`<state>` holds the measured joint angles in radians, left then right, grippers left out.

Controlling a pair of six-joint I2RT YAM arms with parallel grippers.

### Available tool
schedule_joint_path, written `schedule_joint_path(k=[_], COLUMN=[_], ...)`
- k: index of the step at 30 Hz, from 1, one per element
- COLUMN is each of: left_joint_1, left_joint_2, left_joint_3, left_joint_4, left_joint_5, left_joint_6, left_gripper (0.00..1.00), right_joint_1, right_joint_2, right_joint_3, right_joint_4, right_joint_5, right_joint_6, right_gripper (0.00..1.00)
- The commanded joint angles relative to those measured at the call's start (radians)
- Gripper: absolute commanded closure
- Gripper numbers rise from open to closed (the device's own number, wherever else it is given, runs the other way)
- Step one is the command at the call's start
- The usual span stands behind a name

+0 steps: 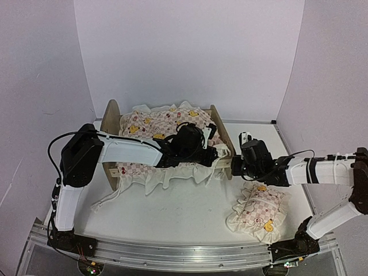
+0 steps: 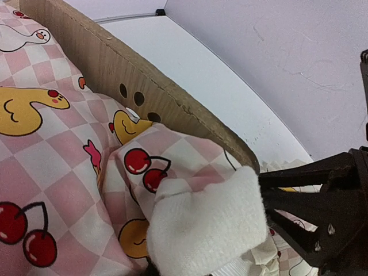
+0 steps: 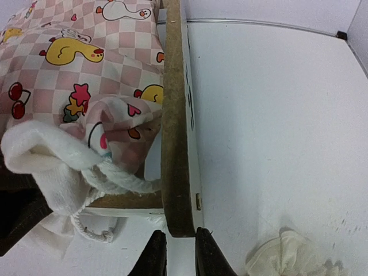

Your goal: Set up the pet bed

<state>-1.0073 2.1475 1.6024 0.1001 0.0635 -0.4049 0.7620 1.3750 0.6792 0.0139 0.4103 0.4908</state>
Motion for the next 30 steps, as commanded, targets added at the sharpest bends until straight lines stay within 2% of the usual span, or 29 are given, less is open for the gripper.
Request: schedule_joint_path(k=[1, 3, 5, 8, 12, 14, 15, 19, 26, 30], left_joint_1=[0.000, 0.002, 0.002, 0.010, 0.031, 0.039, 0.040, 0.045, 0.059, 0.059], left_joint_2=[-0.030, -0.039, -0.040, -0.030, -0.019, -0.015, -0.013, -0.023, -0.030, -0.035], left_joint_3=[0.026, 0.013, 0.010, 0.023, 0.042, 0.047, 0.048, 0.037, 0.030, 0.020], left_joint_4=[-0.017, -0.032, -0.040, -0.049, -0.057, -0.057, -0.059, -0.060, -0.060, -0.059], left_joint_5=[-0.072, -0.110, -0.116, -0.118, -0.111, -0.091, -0.085, -0.086, -0.070, -0.067], left_joint_6=[0.026, 0.025, 0.023, 0.014, 0.001, 0.001, 0.001, 0.009, 0.001, -0.008], left_gripper=[1.00, 1.00, 1.00, 1.00, 1.00, 1.00, 1.00, 1.00, 1.00, 1.00], right_joint_1=[-0.062, -0.088, -0.090, -0.090, -0.081, -0.037, -0.010, 0.031, 0.036, 0.041], right_joint_2=[0.078, 0.114, 0.140, 0.132, 0.066, 0.039, 0.020, 0.046, 0.225, 0.313], right_joint_3=[0.036, 0.061, 0.090, 0.159, 0.180, 0.135, 0.113, 0.048, 0.077, 0.092], right_joint_4=[0.218, 0.252, 0.264, 0.090, -0.235, -0.274, -0.264, -0.084, 0.125, 0.181], right_joint_5=[-0.054, -0.094, -0.107, -0.085, -0.126, -0.177, -0.188, -0.241, -0.021, 0.029], right_joint_6=[-0.101, -0.158, -0.222, -0.224, -0.070, 0.004, 0.039, 0.120, 0.158, 0.143], right_gripper=[0.89, 0.94, 0.94, 0.88, 0.62, 0.51, 0.46, 0.35, 0.33, 0.34])
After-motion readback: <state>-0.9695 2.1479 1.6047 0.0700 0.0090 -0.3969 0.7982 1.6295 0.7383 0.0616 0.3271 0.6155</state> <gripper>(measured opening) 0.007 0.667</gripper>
